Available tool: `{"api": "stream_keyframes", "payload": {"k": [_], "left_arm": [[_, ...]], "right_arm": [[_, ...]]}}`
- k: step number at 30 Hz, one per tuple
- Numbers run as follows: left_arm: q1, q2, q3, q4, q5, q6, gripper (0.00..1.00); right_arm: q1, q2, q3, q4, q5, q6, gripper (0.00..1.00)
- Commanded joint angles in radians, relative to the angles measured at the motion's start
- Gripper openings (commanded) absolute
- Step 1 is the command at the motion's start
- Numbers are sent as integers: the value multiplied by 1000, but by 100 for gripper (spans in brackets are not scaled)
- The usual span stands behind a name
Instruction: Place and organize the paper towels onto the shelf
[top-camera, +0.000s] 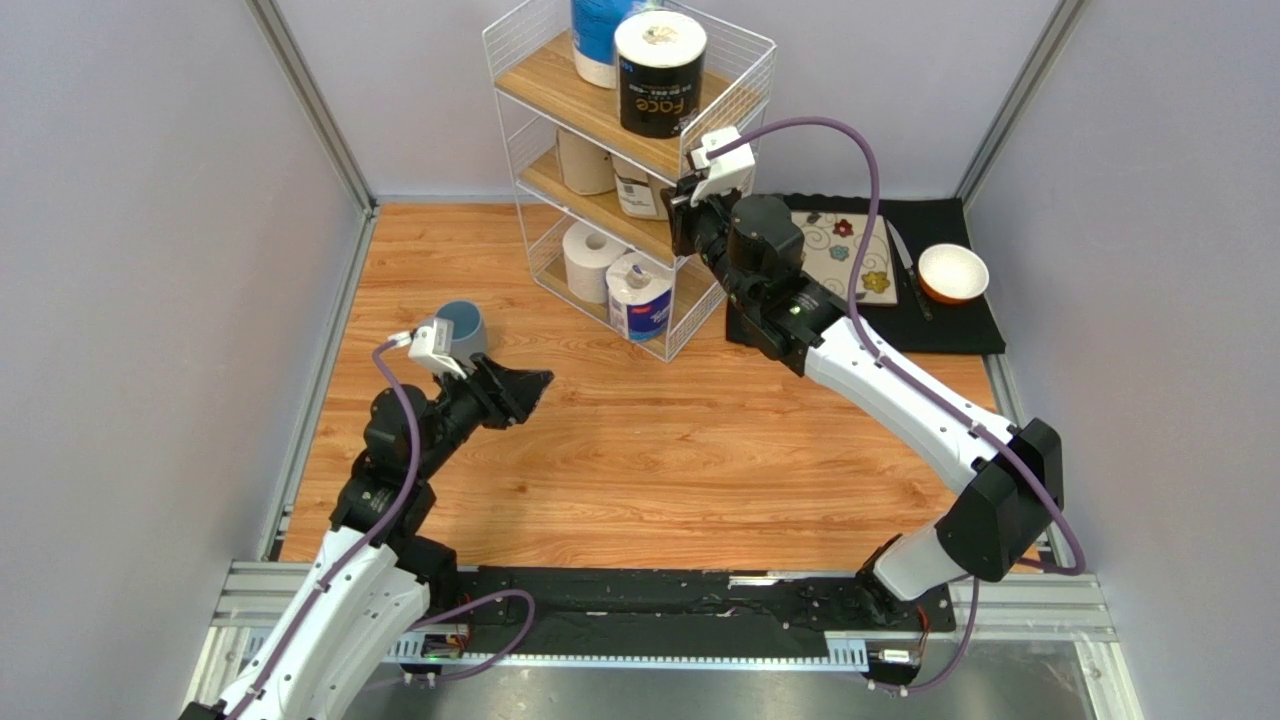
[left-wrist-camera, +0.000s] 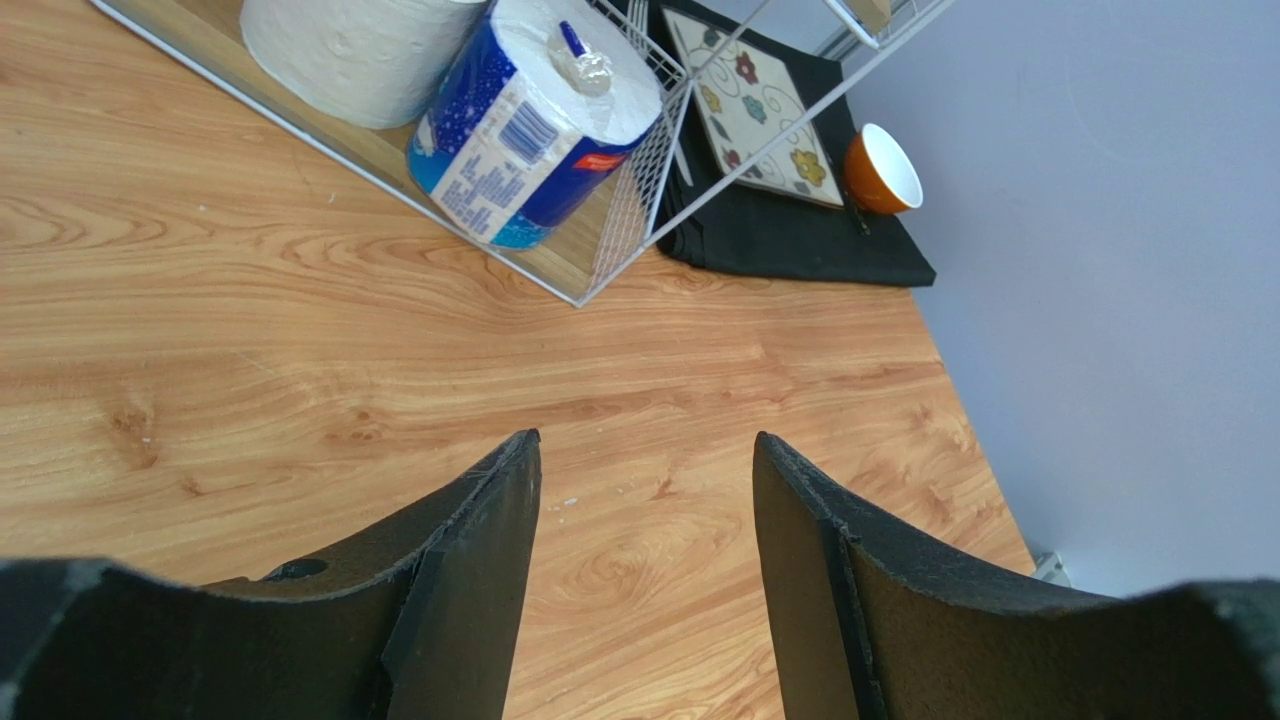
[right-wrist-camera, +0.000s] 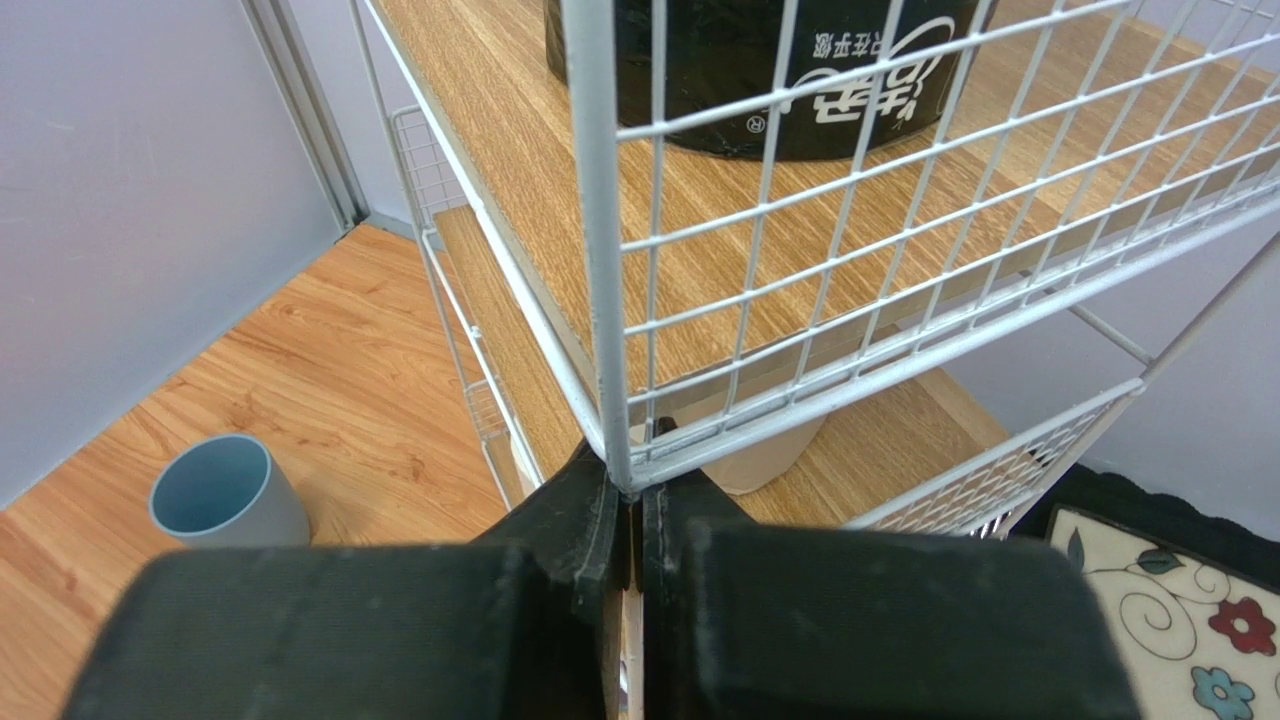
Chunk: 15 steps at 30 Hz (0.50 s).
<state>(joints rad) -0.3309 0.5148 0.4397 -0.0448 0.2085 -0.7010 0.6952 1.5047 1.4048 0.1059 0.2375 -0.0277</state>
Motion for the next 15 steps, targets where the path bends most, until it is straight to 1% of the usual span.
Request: {"api": "stream_keyframes", "payload": {"k": [1,5,6,9,14,15], "left_arm": [[6,-7,7,-7,-1,9,63],[6,-4,11,-6,0,8,63],[6,-4,11,-4,0,8,63],[6,-4,11,0,-3,1,63],[6,11,17,14,11,-11,63],[6,13,21,17,14,-12,62]], "right_arm": [[-2,-52,4,-48,51,-21,0],[-2,-147,-24,-101,31,-8,0],[-3,-188,-26,-162,25,9,0],[-2,-269,-38,-240,-32,22,0],[-3,-353,-21,-379,-145,69,0],[-2,-372,-15,-429,-165,77,0]]}}
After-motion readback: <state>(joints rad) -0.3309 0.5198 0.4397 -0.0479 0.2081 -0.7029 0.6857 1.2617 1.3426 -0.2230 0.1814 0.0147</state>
